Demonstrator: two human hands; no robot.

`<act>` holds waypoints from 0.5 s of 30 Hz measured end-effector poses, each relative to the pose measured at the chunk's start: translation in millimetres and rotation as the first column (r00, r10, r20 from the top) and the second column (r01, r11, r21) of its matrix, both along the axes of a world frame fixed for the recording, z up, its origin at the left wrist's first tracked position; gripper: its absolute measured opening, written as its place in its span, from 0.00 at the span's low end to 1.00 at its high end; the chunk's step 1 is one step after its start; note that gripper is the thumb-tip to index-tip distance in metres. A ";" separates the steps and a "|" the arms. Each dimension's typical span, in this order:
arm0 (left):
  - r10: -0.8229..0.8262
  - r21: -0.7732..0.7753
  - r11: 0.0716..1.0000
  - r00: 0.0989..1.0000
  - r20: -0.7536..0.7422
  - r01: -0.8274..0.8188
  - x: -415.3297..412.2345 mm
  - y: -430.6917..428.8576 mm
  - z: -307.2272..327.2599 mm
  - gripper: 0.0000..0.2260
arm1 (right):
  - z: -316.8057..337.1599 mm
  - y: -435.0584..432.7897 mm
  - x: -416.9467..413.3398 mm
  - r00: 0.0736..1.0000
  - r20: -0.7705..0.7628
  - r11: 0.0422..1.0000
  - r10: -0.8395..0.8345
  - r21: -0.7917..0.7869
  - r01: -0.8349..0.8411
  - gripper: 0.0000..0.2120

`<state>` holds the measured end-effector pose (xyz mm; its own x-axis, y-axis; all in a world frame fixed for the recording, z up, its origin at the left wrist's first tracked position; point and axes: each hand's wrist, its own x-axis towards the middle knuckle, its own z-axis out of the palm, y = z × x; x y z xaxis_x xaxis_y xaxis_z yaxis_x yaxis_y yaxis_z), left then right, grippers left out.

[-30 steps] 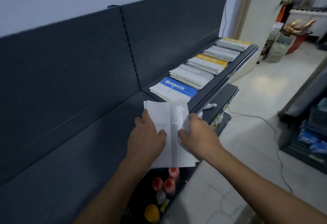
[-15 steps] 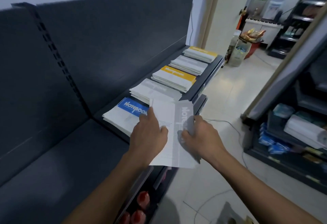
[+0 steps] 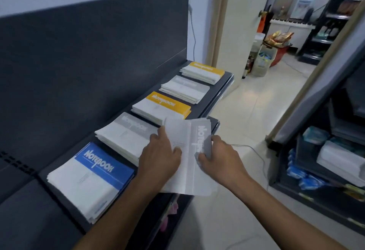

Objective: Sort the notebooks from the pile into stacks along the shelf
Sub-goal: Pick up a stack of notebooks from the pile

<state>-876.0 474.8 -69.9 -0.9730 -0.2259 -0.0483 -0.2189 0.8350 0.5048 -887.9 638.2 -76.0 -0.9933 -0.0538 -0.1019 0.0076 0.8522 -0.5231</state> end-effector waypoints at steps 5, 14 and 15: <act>0.180 0.022 0.984 0.984 0.000 -0.180 -27.6 0.4 1.9 0.24 | -5.2 6.7 -61.1 0.984 0.004 0.984 0.176 0.002 -0.176 0.16; 0.555 0.043 0.829 0.829 0.067 -0.558 -58.6 -55.1 -10.1 0.21 | -12.6 -70.6 -151.2 0.863 0.017 0.863 0.505 0.027 -0.505 0.22; 0.581 0.046 0.810 0.811 0.071 -0.585 -61.2 -61.8 -13.6 0.22 | -14.8 -81.6 -158.2 0.845 0.017 0.845 0.534 0.033 -0.534 0.21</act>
